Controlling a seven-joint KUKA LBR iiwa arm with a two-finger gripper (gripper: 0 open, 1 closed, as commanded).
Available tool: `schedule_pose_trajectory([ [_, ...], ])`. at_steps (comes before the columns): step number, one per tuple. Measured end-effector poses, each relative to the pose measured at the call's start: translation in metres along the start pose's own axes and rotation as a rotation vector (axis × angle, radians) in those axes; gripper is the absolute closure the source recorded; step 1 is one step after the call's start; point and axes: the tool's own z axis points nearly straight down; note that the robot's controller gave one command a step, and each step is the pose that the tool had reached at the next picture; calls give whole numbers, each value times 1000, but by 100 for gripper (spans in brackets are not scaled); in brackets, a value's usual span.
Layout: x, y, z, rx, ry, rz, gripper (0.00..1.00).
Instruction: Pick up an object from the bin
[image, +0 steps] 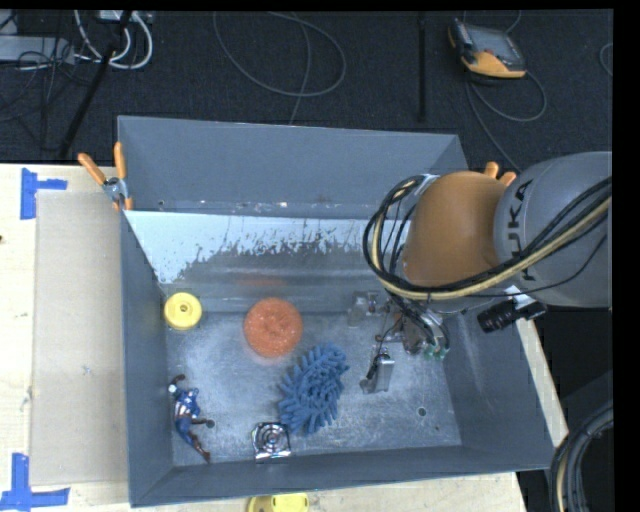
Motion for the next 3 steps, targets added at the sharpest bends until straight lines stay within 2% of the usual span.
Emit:
schedule_pose_trajectory([
  [1,-2,0,-5,0,-7,0,0],
  [2,-1,44,40,1,-12,-38,0],
  [3,5,50,55,1,-6,-255,100],
])
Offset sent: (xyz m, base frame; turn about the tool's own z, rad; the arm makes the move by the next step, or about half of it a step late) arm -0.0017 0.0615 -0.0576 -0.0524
